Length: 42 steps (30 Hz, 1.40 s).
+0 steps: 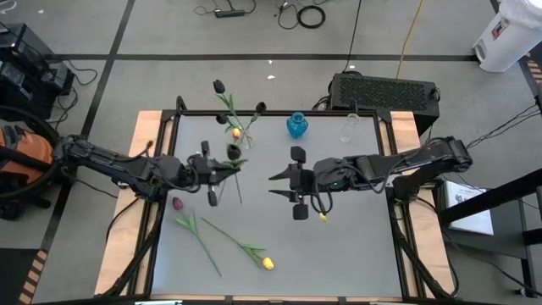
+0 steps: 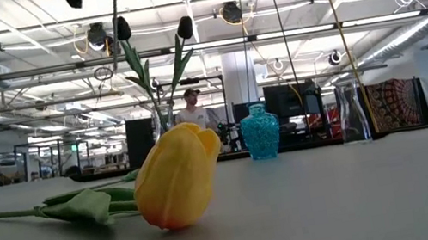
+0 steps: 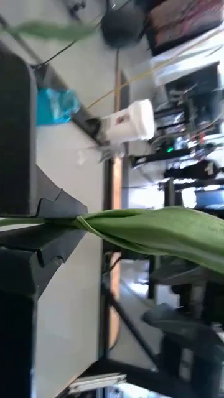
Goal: Sort flowers into vase by color
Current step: Put the black flower into the left transparent flower vase
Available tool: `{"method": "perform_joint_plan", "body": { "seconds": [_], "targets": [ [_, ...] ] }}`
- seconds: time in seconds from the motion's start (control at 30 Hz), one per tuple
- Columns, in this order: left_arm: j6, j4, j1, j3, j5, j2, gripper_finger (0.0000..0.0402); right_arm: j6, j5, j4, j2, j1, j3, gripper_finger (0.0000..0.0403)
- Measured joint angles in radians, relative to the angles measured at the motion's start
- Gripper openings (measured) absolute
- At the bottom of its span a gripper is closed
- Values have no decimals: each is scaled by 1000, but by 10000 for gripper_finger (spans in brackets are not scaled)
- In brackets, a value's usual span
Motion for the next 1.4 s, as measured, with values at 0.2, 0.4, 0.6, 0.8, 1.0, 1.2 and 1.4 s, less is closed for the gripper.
{"method": "perform_joint_plan", "body": {
  "seconds": [0.2,0.4,0.6,0.8,1.0,1.2,1.4],
  "targets": [
    [84,0,0,0,-72,-119,6,46,1,-140,-38,21,0,137],
    [177,43,0,0,-101,-240,6,80,1,-194,-39,53,-15,137],
    [257,27,0,13,-208,-336,6,117,0,-193,-39,91,-87,137],
    [358,-83,0,82,-412,-362,6,191,1,-150,-39,119,-175,137],
    [463,-74,12,112,-446,-360,6,221,1,-47,-39,144,-259,137],
    [509,-71,88,125,-438,-360,6,216,-2,91,-39,165,-330,137],
    [511,-68,179,125,-353,-360,6,203,-4,197,-39,177,-395,137]
  ]
}}
